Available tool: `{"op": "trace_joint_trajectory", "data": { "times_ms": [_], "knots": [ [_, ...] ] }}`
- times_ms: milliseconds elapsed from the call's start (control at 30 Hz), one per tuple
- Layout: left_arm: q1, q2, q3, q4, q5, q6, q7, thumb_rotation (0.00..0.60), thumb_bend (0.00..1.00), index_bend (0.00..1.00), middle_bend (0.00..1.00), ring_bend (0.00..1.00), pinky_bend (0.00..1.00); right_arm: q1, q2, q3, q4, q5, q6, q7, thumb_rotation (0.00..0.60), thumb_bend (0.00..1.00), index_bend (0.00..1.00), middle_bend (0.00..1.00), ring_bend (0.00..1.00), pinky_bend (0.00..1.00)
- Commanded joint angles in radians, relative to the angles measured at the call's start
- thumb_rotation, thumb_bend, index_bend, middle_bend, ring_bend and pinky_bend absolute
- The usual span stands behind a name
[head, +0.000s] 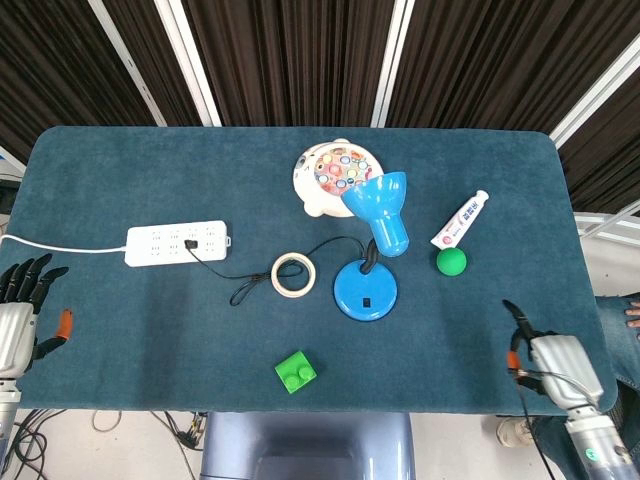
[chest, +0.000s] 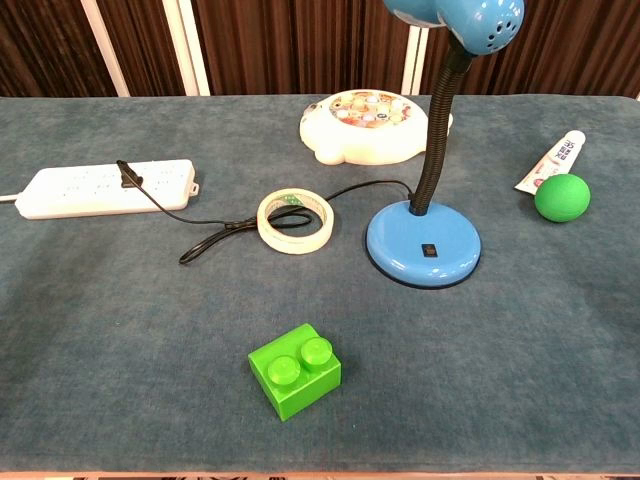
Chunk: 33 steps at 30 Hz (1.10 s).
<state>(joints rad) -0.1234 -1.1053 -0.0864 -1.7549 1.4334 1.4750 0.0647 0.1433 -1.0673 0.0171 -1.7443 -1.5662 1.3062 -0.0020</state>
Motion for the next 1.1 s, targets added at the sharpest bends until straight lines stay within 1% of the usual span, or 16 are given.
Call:
{"op": "trace_joint_trajectory", "data": {
  "times_ms": [33,133,267,433,667,833,1100],
  "knots": [
    [0.000,0.000,0.000,-0.001,-0.001,-0.001,-0.001,0.600,0.50,0.17,0.04,0.00,0.00,0.091,-0.037,0.018,-0.050,0.053,-0.141,-0.111,0.600,0.61,0.00,0.60,0.67,0.65],
    [0.000,0.001,-0.002,0.000,-0.006,-0.002,-0.002,0.600,0.50,0.17,0.04,0.00,0.00,0.137,-0.082,0.037,-0.066,0.121,-0.217,-0.188,0.600,0.62,0.00,0.60,0.68,0.68],
    [0.000,0.001,-0.004,-0.005,-0.016,-0.005,-0.003,0.600,0.50,0.17,0.04,0.00,0.00,0.180,-0.161,0.065,-0.076,0.222,-0.267,-0.281,0.600,0.62,0.00,0.60,0.68,0.71],
    [0.000,0.000,-0.004,-0.008,-0.019,-0.008,-0.001,0.600,0.50,0.17,0.04,0.00,0.00,0.232,-0.265,0.097,-0.068,0.329,-0.282,-0.423,0.600,0.62,0.00,0.60,0.68,0.75],
    [0.000,0.003,-0.006,-0.013,-0.028,-0.012,-0.004,0.600,0.50,0.17,0.04,0.00,0.00,0.297,-0.372,0.112,-0.052,0.489,-0.295,-0.587,0.600,0.62,0.00,0.60,0.68,0.80],
    [0.000,0.004,-0.007,-0.015,-0.032,-0.014,-0.007,0.600,0.50,0.17,0.04,0.00,0.00,0.327,-0.421,0.115,-0.037,0.563,-0.278,-0.651,0.600,0.62,0.00,0.60,0.68,0.83],
    [0.001,0.002,-0.007,-0.017,-0.038,-0.016,-0.002,0.600,0.50,0.17,0.04,0.00,0.00,0.364,-0.469,0.117,-0.017,0.615,-0.258,-0.692,0.600,0.62,0.00,0.60,0.67,0.87]
  ]
}}
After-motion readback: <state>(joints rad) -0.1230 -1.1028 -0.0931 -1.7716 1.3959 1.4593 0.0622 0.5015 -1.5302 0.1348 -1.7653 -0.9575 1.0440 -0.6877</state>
